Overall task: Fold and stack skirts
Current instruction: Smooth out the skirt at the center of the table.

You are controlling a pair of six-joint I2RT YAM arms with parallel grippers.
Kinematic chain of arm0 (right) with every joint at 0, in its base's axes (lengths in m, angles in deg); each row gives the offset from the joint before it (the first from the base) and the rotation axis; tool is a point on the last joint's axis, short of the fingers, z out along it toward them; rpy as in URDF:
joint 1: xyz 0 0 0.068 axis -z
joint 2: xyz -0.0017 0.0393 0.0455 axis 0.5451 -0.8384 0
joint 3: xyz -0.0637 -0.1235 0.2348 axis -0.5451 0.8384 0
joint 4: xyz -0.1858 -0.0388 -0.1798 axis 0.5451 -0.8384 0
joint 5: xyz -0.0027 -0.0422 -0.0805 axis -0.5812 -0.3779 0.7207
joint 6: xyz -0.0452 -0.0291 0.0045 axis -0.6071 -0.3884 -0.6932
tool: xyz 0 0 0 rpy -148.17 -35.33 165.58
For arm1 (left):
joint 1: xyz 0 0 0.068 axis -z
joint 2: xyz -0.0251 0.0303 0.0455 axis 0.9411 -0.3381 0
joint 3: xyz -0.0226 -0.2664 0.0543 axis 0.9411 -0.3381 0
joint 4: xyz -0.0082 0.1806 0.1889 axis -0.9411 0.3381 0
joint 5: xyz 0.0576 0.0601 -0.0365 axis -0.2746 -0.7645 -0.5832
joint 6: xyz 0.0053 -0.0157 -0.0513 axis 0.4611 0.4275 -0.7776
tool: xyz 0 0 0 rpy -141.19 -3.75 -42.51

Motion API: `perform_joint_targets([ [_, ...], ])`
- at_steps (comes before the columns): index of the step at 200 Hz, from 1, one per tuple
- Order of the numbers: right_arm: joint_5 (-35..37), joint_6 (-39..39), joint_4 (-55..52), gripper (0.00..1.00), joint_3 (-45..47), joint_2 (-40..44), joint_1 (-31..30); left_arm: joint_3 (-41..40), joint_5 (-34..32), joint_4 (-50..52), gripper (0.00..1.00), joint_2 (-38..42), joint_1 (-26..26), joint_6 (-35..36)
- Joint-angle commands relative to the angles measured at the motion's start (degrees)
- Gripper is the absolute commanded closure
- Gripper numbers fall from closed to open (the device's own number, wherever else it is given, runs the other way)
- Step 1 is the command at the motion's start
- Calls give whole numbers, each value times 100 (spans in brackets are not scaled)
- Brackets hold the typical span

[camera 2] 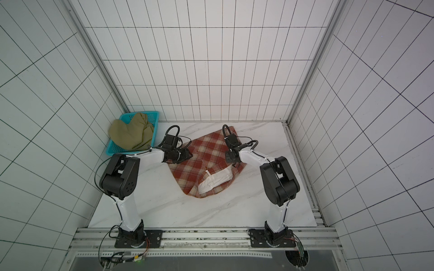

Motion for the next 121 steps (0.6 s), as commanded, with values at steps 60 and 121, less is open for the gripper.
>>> perform_joint_targets([
  [60,501,374,-931,100,1240,1962,-22,-214,-117,-328,45,-248,-263,-117],
  [121,213,1371,-1422,100,2426,3429,2,-302,-200,-357,46,-336,-321,-82],
])
